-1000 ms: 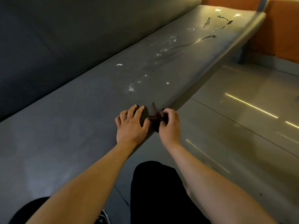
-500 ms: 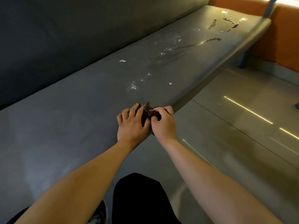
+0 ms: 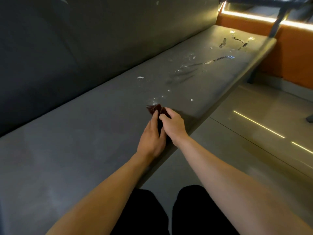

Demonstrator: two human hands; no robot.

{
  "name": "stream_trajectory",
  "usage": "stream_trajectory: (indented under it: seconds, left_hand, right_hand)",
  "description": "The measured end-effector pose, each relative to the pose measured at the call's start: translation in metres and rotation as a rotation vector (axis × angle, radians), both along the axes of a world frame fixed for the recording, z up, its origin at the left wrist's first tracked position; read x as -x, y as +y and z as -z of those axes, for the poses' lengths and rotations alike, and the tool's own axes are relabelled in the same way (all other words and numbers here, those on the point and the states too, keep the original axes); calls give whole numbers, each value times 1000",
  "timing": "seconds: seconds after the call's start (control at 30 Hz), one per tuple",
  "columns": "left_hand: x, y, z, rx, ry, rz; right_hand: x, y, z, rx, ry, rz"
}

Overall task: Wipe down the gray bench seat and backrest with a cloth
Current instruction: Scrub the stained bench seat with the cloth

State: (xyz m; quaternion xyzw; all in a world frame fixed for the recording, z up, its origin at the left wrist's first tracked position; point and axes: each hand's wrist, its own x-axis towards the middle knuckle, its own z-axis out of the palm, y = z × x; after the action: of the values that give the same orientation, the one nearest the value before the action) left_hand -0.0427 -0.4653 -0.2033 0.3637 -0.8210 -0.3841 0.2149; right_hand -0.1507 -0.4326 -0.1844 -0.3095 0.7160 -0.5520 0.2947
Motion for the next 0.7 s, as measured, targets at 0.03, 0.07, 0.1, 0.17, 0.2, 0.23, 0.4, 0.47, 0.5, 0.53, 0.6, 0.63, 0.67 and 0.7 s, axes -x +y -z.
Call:
stream_trajectory:
  seconds: [0.03, 0.07, 0.1, 0.17, 0.2, 0.23, 0.4, 0.47, 0.5, 0.53, 0.6, 0.63, 0.67, 0.7]
  left_hand:
    - [-3, -8, -4, -34, 8, 44]
    - [-4, -17, -8, -51, 12, 96]
    - [-2, -23, -10, -45, 5, 146]
    - [2, -42, -13, 6, -26, 204]
    - [6, -53, -12, 58, -43, 192]
    - [9, -64, -11, 121, -49, 156]
    - [18, -130, -8, 151, -189, -8]
    - [26, -141, -7, 152, -323, 28]
    - [31, -142, -6, 147, -335, 27]
    - [36, -142, -6, 140, -326, 19]
    - [47, -144, -6, 132, -315, 17]
    - [52, -143, -8, 128, -316, 35]
    - [59, -139, -8, 132, -306, 70]
    - [67, -131, -8, 149, -284, 120]
  right_hand:
    - [-3, -3, -2, 15, 6, -12]
    - [-2, -7, -1, 12, 50, -38]
    - [0, -8, -4, -25, 76, -83]
    - [7, -20, -5, -200, 267, -169]
    - [14, -25, -3, -305, 414, -202]
    - [22, -27, -2, -409, 517, -190]
    - [54, -8, 17, -636, 729, -17]
    - [56, -11, 16, -626, 712, 9]
    - [56, -12, 13, -626, 696, 20]
    - [55, -12, 11, -631, 682, 26]
    - [58, -9, 6, -634, 671, 17]
    - [59, -7, 5, -627, 663, 9]
    - [60, -5, 5, -618, 652, 2]
    - [63, -4, 7, -605, 630, -1]
